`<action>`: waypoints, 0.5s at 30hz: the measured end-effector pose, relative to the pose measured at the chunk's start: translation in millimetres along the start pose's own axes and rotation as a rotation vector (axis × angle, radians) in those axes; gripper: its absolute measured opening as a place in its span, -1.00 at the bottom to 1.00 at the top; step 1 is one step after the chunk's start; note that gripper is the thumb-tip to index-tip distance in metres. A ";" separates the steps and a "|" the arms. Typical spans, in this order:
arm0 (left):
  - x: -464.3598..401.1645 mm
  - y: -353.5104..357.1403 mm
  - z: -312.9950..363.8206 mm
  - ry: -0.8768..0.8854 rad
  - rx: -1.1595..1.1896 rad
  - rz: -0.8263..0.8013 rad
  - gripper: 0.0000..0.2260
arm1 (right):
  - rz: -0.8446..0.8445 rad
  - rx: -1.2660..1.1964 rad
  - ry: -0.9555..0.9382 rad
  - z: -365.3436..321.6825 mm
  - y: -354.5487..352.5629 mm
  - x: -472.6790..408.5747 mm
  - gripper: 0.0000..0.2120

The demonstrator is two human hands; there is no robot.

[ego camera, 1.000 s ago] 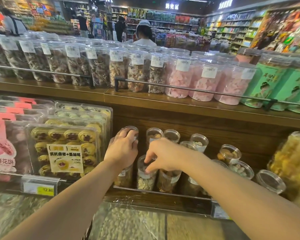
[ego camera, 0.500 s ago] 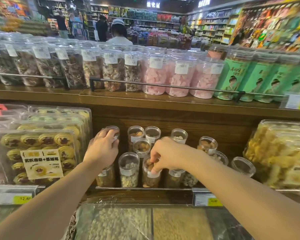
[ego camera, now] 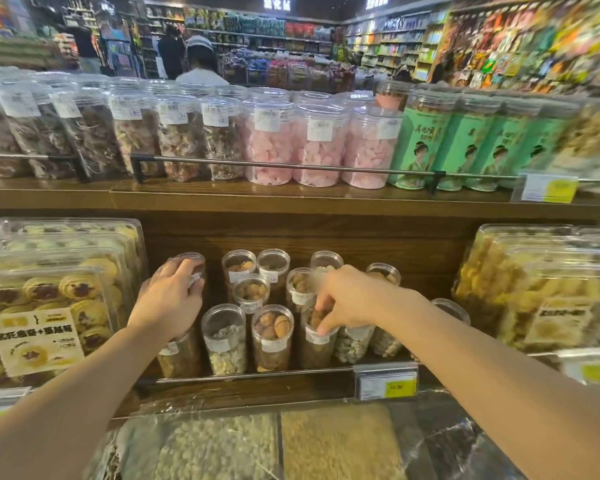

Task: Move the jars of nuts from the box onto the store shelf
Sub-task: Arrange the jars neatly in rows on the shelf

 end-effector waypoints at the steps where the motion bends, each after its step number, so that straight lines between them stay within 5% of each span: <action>1: 0.1 0.2 0.1 -0.001 -0.002 0.002 -0.61 | -0.003 -0.028 -0.012 6.2 -5.0 -0.2 -0.57; 15: -2.2 3.7 -6.0 0.004 -0.033 -0.030 -0.63 | -0.027 -0.149 -0.072 76.3 -17.7 -23.7 -0.73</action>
Point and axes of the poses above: each hand's wrist, its own x-axis away from the middle knuckle, its own y-axis out of the palm, z = x × y, the point moved 7 cm from there along -x, towards the middle knuckle, and after that the axes turned 15 degrees about y, right-handed, at the moved point
